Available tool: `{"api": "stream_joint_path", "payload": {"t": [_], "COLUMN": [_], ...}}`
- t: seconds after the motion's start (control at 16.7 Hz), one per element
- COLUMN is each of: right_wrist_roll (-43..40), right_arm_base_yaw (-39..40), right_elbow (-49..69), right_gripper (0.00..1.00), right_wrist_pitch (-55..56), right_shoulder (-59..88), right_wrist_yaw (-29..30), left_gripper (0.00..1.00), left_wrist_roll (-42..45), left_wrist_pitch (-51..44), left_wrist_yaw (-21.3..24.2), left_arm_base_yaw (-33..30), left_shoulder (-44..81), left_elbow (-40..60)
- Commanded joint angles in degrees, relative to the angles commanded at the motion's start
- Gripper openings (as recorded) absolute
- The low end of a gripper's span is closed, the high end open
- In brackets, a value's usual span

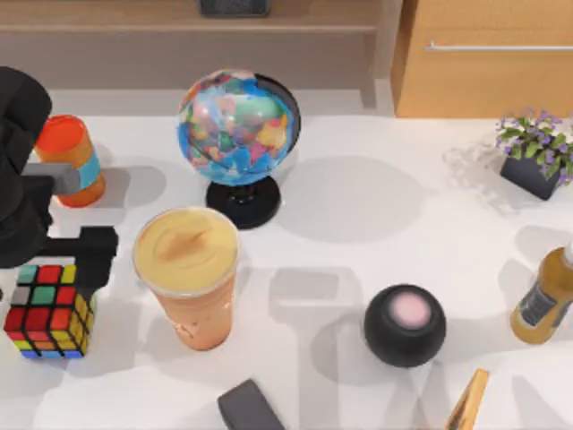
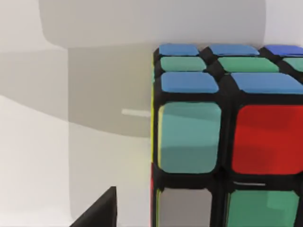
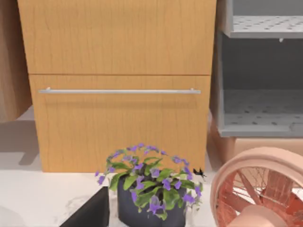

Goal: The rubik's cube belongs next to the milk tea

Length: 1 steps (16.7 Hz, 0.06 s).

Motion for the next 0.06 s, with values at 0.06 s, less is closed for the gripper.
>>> {"api": "stream_joint_path", "payload": {"t": [0.06], "right_wrist_roll": [0.0], "right_arm_base_yaw": [0.0], "right_elbow": [0.0], "right_gripper": [1.00], "right_wrist_pitch": [0.0], "right_shoulder": [0.0], "right_wrist_yaw": [0.0], "left_gripper": [1.00], "left_wrist_roll": [0.0], "left_wrist_pitch": [0.0], "left_wrist_yaw": [0.0], "left_arm_base_yaw": [0.0], "left_shoulder": [0.0], "left_elbow": [0.0]}}
